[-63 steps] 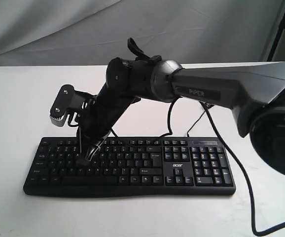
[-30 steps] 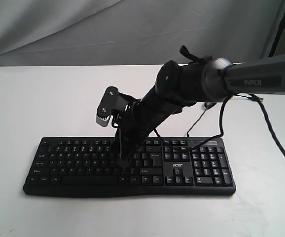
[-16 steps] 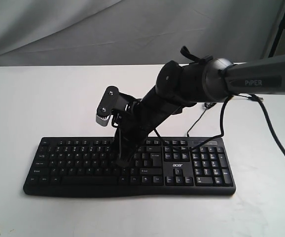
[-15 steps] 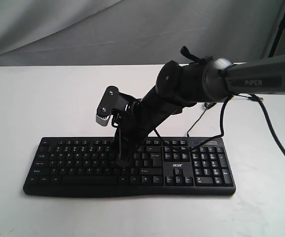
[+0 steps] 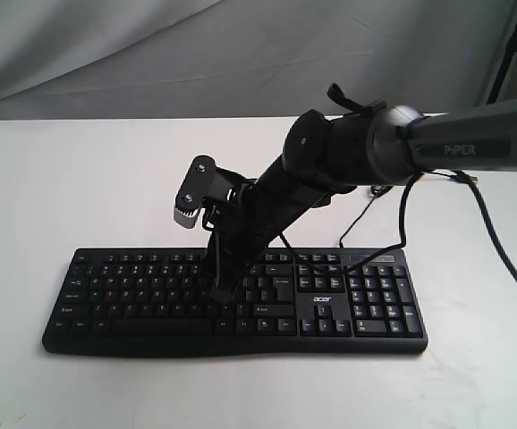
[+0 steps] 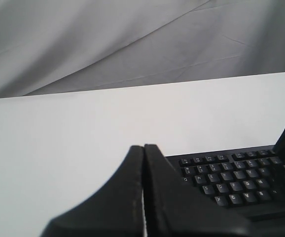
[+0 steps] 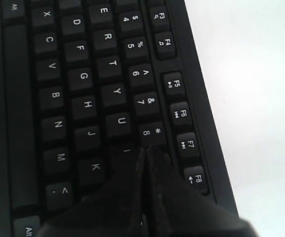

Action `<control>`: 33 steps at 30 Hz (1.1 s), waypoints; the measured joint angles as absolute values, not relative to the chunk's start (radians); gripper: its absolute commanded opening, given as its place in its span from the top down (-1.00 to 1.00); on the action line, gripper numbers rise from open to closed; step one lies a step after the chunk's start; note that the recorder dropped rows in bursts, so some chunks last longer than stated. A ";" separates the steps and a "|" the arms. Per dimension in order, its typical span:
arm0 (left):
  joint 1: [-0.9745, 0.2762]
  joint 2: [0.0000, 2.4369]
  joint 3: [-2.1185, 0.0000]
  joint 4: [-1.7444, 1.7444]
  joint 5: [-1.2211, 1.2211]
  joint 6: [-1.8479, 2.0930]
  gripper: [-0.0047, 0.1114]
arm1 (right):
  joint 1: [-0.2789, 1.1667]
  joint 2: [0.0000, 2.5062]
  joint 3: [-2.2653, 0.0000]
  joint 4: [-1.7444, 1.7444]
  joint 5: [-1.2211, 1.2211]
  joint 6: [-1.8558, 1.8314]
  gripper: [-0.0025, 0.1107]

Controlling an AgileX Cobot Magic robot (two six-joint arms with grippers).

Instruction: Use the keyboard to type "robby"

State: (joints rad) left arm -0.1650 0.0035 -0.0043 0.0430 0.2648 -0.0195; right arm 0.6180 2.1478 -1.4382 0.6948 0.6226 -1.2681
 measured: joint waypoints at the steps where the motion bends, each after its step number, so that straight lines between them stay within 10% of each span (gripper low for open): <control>1: -0.165 0.003 -0.004 0.043 0.265 -0.020 0.92 | 0.618 2.148 -1.438 0.695 0.623 -1.268 0.96; 33: -0.165 0.003 -0.004 0.043 0.265 -0.020 0.92 | 0.618 2.148 -1.423 0.696 0.611 -1.268 0.96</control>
